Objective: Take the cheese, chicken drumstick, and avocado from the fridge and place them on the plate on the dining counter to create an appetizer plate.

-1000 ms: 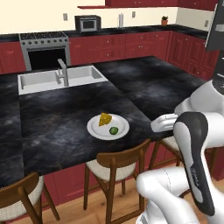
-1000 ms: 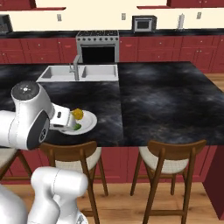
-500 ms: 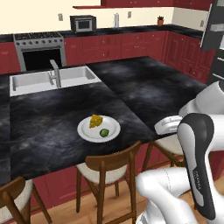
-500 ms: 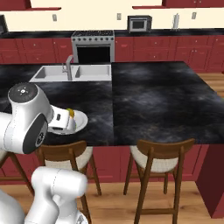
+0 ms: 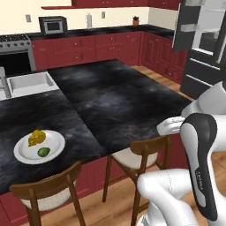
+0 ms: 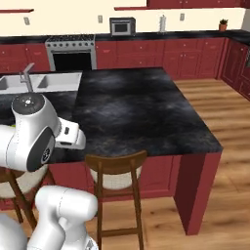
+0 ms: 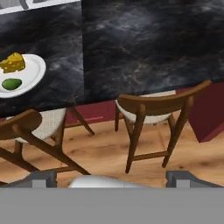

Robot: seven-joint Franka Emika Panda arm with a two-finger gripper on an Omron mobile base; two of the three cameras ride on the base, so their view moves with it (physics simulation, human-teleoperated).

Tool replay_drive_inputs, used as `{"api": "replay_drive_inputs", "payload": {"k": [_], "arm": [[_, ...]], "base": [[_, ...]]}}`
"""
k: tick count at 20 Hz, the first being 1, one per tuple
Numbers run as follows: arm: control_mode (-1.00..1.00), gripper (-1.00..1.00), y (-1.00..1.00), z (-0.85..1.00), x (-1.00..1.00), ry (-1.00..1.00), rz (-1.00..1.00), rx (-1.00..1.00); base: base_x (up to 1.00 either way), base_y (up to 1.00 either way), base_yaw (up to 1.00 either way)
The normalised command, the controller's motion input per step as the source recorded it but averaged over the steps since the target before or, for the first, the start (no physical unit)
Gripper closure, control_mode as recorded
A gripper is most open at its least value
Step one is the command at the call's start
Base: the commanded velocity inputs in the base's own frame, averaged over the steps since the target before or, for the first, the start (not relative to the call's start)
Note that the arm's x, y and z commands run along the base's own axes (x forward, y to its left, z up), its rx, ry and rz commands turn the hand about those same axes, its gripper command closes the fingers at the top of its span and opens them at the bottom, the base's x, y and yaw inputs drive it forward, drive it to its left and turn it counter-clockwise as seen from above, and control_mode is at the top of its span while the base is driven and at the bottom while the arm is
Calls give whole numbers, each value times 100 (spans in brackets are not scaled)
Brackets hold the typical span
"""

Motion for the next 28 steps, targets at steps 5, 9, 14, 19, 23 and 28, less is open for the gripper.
{"api": "replay_drive_inputs", "payload": {"k": [5,9,14,19,23,28], "arm": [[100,-100,0,0,0,0,0,0],[100,-100,0,0,0,0,0,0],[100,-100,0,0,0,0,0,0],[100,-100,0,0,0,0,0,0],[100,-100,0,0,0,0,0,0],[100,-100,0,0,0,0,0,0]], "base": [[4,-100,-24],[37,-100,-20],[64,-100,-13],[81,-100,-8],[88,-100,0],[81,-100,0]]}}
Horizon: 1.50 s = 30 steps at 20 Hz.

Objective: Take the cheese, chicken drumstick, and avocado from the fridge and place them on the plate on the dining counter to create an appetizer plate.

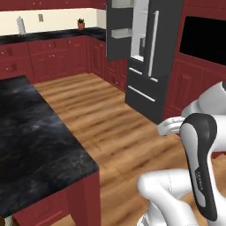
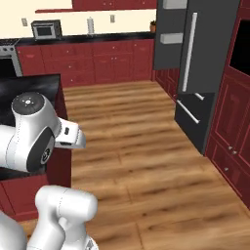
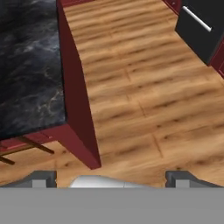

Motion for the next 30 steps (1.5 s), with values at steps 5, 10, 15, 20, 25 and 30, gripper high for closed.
{"api": "replay_drive_inputs", "payload": {"k": [5,10,15,20,25,30], "arm": [[100,-100,0,0,0,0,0,0],[100,-100,0,0,0,0,0,0],[100,-100,0,0,0,0,0,0],[100,-100,0,0,0,0,0,0],[100,-100,0,0,0,0,0,0],[100,-100,0,0,0,0,0,0]], "base": [[88,-70,0],[99,-21,1],[100,0,0],[100,0,0],[100,0,0],[98,0,-2]]}}
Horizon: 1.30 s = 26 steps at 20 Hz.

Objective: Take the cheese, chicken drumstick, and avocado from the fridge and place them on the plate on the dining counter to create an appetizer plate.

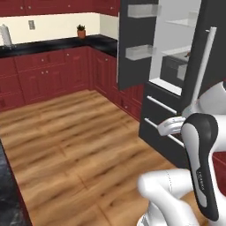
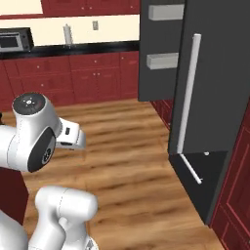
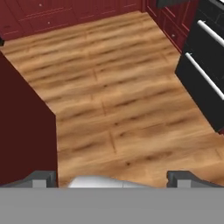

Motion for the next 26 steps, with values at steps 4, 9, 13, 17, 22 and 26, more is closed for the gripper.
{"api": "replay_drive_inputs", "payload": {"k": [4,9,13,17,22,26], "arm": [[100,-100,0,0,0,0,0,0],[100,-100,0,0,0,0,0,0],[100,-100,0,0,0,0,0,0],[100,-100,0,0,0,0,0,0],[100,-100,0,0,0,0,0,0],[100,-100,0,0,0,0,0,0]], "base": [[82,0,-17],[55,-6,-29],[44,-5,-38],[66,9,-41],[85,37,-40],[75,23,-41]]}}
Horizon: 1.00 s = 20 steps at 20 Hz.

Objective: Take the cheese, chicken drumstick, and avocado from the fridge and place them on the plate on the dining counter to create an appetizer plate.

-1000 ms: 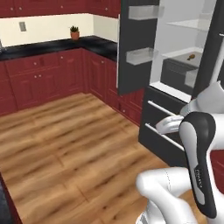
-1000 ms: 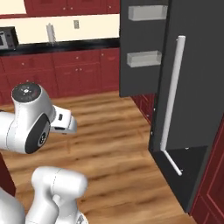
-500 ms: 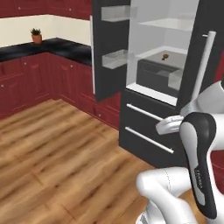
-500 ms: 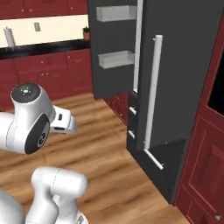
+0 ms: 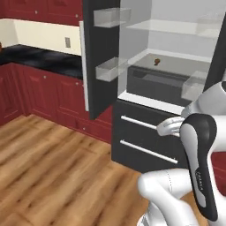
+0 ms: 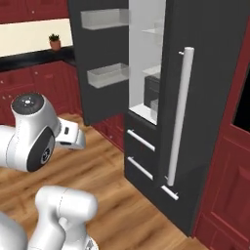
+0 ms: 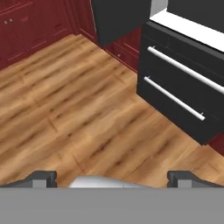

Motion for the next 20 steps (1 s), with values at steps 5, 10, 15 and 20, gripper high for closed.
{"api": "replay_drive_inputs", "payload": {"k": [5,10,15,20], "arm": [[100,-100,0,0,0,0,0,0],[100,-100,0,0,0,0,0,0],[100,-100,0,0,0,0,0,0],[100,-100,0,0,0,0,0,0]], "base": [[45,0,-40],[57,17,-42],[65,51,-45],[60,53,-46]]}}
